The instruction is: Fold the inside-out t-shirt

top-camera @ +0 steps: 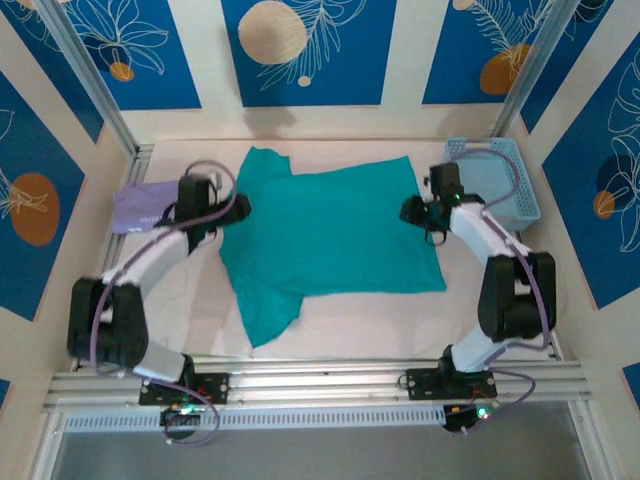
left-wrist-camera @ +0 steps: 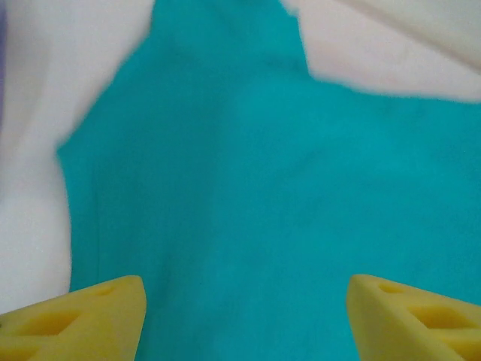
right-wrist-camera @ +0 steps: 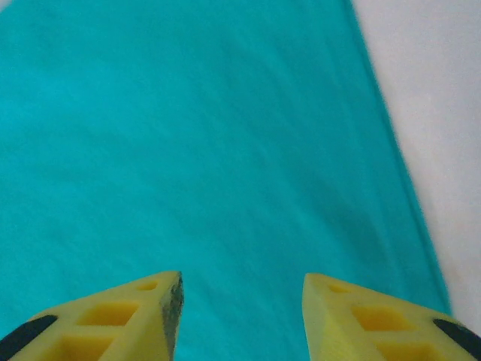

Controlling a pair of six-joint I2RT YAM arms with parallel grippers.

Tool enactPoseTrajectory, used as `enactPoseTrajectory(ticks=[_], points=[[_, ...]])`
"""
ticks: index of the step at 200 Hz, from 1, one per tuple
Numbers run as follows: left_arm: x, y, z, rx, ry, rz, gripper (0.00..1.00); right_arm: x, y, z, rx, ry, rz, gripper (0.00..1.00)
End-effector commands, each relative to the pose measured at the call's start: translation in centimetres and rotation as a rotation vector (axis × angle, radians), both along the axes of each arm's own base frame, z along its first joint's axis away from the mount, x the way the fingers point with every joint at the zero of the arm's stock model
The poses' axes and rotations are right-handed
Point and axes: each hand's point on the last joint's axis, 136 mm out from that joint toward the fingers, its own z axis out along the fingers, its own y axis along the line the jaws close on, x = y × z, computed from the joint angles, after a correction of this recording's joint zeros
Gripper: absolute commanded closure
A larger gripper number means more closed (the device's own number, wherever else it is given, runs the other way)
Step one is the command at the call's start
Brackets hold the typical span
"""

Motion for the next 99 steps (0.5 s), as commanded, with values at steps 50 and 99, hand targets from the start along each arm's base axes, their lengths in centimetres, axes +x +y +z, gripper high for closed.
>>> enactPoseTrajectory(ticks=[50,99], points=[[-19.7,-0.9,-9.1,0.051,0.352,-0.083,0.30,-11.2,-6.3,-4.4,0.024,0.187,-0.336,0.34],[-24.1,-2.7,-10.6,0.056,0.479,-0.177,0.31,-11.6,-6.0,-6.1,0.095,0.300,-0.361,0.37]])
